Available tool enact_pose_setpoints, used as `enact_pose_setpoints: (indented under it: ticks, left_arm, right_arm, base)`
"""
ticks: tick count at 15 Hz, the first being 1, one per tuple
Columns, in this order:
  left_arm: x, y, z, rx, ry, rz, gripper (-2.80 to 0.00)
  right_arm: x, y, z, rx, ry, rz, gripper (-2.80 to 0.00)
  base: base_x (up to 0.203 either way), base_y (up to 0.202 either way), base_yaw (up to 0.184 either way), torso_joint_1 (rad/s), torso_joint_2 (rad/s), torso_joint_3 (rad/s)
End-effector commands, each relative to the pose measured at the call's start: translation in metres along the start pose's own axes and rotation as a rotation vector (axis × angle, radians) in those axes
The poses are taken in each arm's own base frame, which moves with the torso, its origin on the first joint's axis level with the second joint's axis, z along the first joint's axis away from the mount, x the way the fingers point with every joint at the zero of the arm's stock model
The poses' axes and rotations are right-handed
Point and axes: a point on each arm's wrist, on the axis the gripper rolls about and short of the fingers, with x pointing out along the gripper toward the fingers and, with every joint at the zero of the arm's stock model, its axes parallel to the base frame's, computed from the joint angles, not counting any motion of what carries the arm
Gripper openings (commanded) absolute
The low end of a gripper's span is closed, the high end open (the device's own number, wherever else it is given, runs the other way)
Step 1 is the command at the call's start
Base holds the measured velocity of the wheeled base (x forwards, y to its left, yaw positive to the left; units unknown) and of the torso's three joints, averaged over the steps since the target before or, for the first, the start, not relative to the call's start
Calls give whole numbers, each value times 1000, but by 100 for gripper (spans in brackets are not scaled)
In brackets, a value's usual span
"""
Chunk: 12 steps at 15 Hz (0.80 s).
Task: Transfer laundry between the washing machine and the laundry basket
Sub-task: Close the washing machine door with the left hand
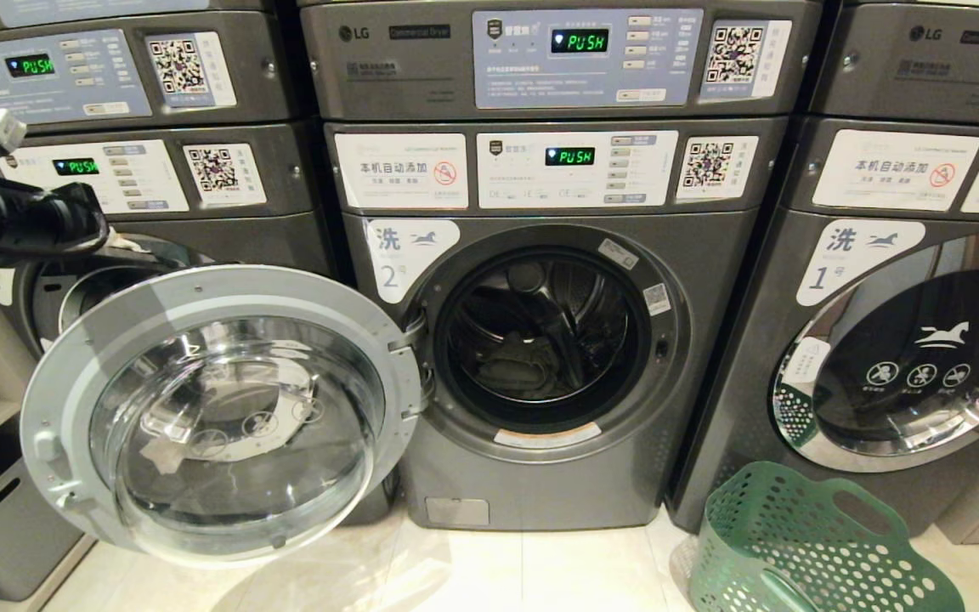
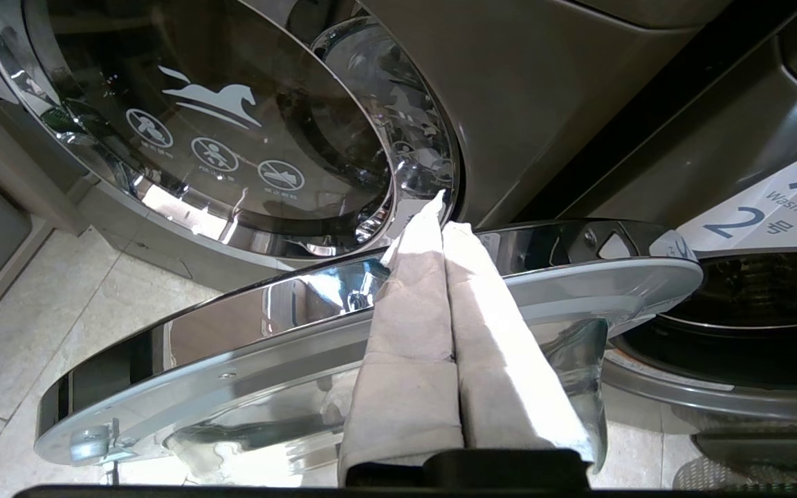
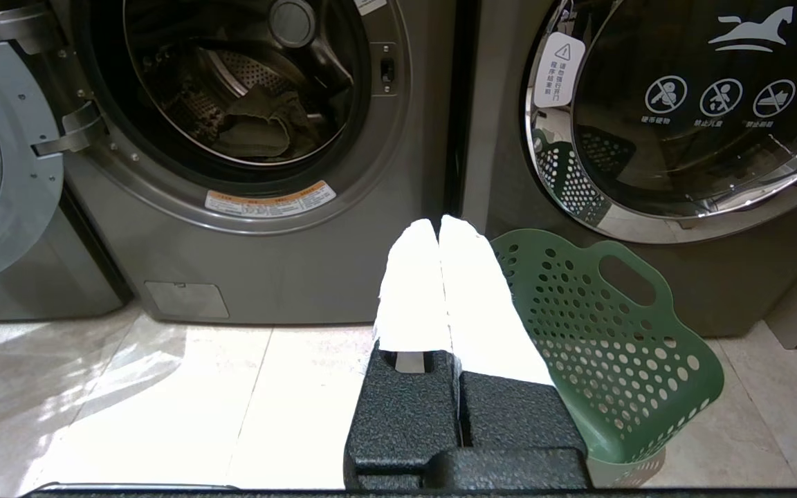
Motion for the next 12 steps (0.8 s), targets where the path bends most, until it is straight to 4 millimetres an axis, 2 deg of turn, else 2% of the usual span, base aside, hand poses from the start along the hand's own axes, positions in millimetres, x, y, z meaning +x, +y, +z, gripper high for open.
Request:
enact_pose_setpoints:
  ticks: [1, 12]
  left_arm:
    - [-7, -1, 3, 0, -14, 0, -280]
    - [-19, -7, -3, 7, 1, -7, -280]
  right_arm:
    - [0, 0, 0, 0, -1, 0, -280]
    - [0, 0, 0, 0, -1, 0, -280]
  base:
    - [0, 0, 0, 0, 0, 0]
    - [0, 0, 0, 0, 0, 0]
